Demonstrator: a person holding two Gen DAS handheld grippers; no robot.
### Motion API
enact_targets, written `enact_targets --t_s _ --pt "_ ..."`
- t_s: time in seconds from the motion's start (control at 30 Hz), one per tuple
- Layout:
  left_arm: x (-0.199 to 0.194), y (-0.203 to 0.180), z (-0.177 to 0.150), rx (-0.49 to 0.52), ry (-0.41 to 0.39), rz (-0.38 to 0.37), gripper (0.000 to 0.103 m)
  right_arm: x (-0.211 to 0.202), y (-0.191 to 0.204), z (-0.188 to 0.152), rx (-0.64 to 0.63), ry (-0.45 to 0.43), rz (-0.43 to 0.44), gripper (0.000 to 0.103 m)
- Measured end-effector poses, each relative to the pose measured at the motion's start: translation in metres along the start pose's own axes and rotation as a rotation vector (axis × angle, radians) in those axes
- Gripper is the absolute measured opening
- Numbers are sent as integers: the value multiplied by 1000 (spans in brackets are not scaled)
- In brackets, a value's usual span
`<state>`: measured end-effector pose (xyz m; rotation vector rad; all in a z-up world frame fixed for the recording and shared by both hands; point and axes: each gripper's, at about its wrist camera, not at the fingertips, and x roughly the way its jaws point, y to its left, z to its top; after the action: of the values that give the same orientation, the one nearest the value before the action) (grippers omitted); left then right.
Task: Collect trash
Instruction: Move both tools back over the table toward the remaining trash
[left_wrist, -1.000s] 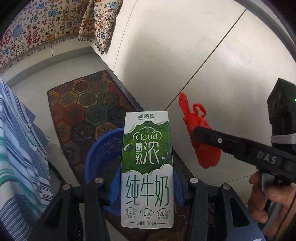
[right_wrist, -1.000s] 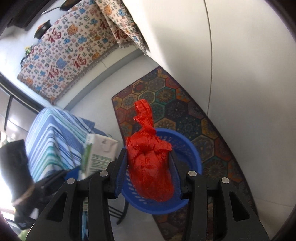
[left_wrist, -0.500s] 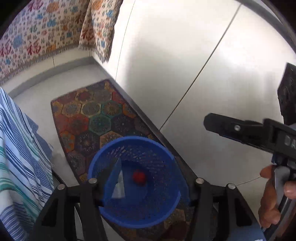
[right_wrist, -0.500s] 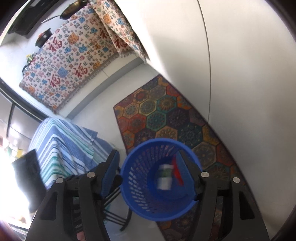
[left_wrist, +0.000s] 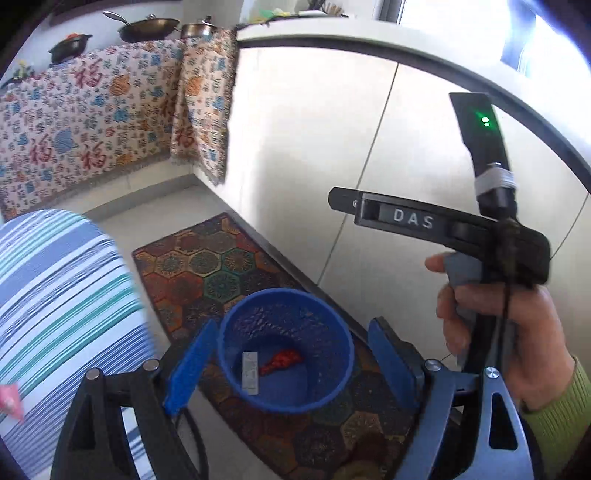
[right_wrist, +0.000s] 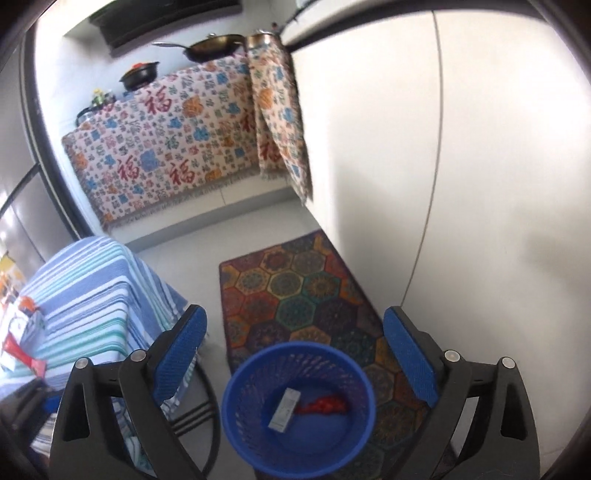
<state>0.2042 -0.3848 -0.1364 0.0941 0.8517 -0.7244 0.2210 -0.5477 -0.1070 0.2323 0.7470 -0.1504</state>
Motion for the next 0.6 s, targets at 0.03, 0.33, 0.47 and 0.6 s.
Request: enact_targets --t_s 0.03,0.33,0.47,0.6 --pt "-14 5 -8 -7 -8 19 86 -2 8 -2 -16 -3 14 97" --pt "-112 99 -83 -142 27 273 86 -22 166 -46 -307 31 264 97" --pt "-149 151 -114 -194 36 429 86 -32 243 -80 -409 74 373 97" --pt "-177 201 -147 -274 53 539 86 -31 303 -116 -494 143 404 97"
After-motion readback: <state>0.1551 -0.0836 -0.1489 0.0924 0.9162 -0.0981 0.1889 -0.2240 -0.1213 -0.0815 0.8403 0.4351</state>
